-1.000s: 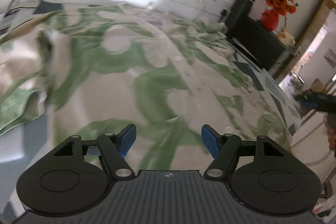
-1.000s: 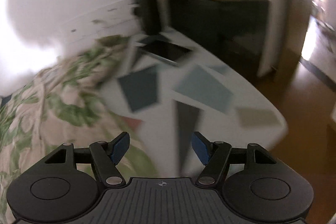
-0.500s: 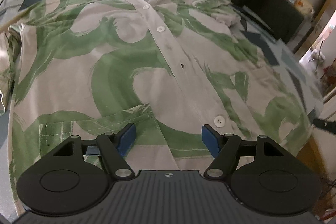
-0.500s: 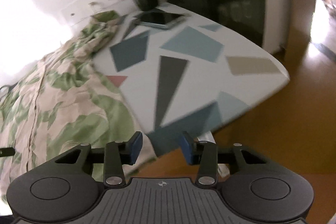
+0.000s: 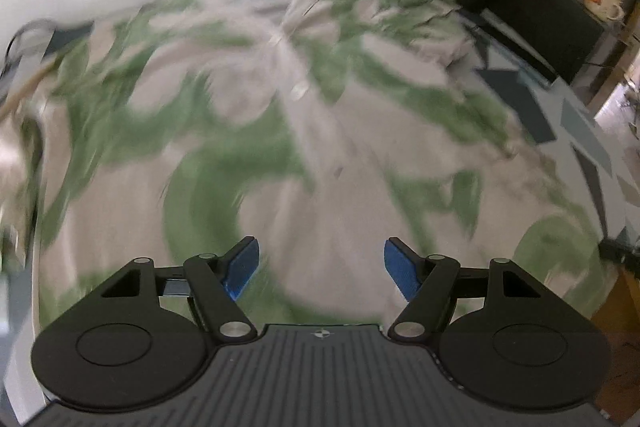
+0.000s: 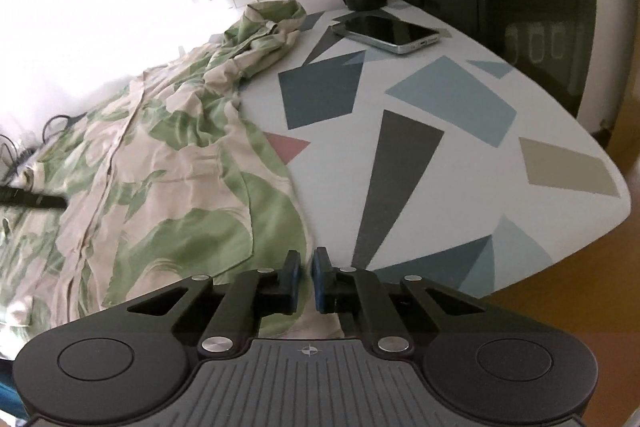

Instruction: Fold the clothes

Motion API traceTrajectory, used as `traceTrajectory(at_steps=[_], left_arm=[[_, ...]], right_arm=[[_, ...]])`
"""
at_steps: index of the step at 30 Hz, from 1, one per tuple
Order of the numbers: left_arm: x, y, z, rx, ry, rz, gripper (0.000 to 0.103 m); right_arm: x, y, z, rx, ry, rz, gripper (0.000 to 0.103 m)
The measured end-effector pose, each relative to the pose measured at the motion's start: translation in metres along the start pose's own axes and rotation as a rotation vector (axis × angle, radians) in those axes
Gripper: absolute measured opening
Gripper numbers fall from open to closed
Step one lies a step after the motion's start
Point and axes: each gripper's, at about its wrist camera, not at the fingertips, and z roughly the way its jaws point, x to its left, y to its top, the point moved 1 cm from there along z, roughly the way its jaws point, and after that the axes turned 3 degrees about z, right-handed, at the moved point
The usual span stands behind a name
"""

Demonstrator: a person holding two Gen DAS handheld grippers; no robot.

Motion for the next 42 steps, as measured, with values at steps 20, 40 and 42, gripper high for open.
traceTrajectory(at_steps=[20,40,42], left_arm=[[-0.12,0.186,0.15,0.003,-0.115,0.479,0.036],[-0.126,0.235,0.17,-0.104,-0.249,0.403,0.004],[-0.128,0.234,0.175,-0.097,-0.253,0.391,0.004]], right_arm=[[-0.009,-0.017,-0.012,-0.066,-0.099,0.217,0.023],[-0.013,-0.049,-0.011,-0.035,-0.094,0.461,0.034],[-0.018,-0.053,-0.012,-0.05,-0.064,0.518,0.014]])
